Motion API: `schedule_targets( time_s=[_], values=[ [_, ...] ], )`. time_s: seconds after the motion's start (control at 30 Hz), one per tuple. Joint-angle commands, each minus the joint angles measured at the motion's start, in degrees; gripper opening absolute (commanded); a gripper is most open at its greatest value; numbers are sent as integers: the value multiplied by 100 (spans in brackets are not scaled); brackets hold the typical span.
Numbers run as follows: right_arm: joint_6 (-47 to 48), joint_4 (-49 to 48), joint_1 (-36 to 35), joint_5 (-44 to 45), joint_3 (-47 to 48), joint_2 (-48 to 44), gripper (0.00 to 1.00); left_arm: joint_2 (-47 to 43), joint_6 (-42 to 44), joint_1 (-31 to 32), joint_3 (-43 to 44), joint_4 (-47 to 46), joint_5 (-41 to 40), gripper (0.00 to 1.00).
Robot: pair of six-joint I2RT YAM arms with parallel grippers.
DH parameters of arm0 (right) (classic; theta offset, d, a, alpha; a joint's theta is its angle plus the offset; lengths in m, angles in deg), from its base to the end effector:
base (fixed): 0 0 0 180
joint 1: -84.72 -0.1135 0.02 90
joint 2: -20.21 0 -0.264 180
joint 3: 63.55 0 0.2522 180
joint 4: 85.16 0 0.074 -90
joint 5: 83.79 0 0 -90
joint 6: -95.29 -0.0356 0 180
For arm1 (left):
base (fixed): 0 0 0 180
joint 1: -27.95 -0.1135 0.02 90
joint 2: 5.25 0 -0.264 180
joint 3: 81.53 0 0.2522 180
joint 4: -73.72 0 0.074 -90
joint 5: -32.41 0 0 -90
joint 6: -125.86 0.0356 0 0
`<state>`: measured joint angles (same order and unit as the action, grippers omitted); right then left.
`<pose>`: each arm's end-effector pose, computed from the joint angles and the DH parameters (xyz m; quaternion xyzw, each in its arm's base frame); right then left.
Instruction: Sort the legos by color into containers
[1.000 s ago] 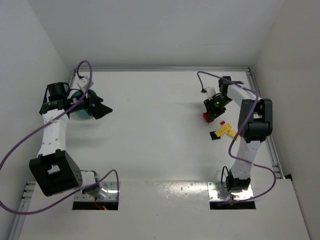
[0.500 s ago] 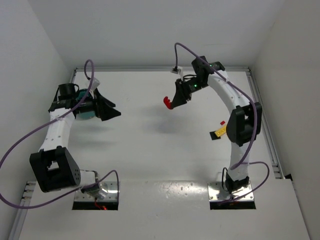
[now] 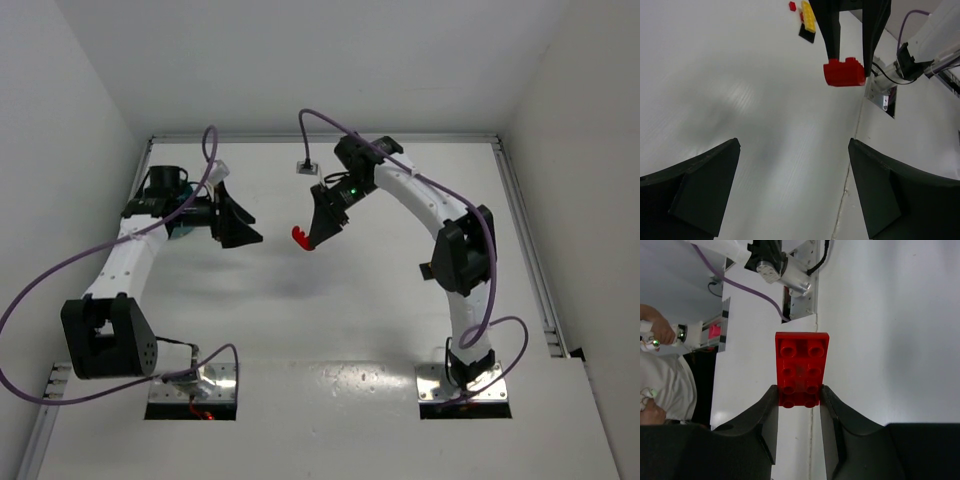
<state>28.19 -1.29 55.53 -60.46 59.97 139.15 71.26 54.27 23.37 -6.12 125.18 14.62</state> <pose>0.3468 0.2312 0.2781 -0.4113 0.7248 0.5506 0.0478 0.2640 -0.0129 0.2980 0.2799 0.7369 -0.4952 0.3653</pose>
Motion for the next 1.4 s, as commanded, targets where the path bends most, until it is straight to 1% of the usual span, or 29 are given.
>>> schedule_targets(
  time_s=[0.0,0.03,0.07,0.23,0.47,0.7,0.93,1.0,1.1,1.13,1.2,1.3,1.37],
  values=[
    [66,3,-192,-189,179,-19,23,92,-119,238,233,-60,31,96],
    [-4,-75,-271,-136,117,-19,23,92,-119,238,234,-60,31,96],
    [-4,-76,-350,-135,116,41,23,92,-119,395,234,-60,-22,96],
    [-75,-129,-526,49,221,156,23,145,-119,686,234,-60,39,96],
    [-347,-463,-649,216,222,156,23,250,-119,686,286,-60,548,96],
    [-417,-568,-755,216,344,209,23,312,-172,801,234,-60,716,96],
    [-470,-568,-860,216,468,262,23,312,-119,853,234,-60,716,96],
    [-470,-568,-860,216,468,262,23,312,-66,853,181,-60,716,93],
    [-470,-568,-860,216,468,262,23,312,-66,906,128,-60,664,91],
    [-470,-568,-860,216,468,262,23,312,-66,906,128,-60,663,87],
    [-470,-568,-860,216,521,262,23,312,-66,906,76,-60,663,85],
    [-523,-568,-860,268,582,262,23,312,-66,959,75,-113,663,83],
    [-523,-568,-860,269,582,262,23,312,-14,959,75,-113,611,80]
  ],
)
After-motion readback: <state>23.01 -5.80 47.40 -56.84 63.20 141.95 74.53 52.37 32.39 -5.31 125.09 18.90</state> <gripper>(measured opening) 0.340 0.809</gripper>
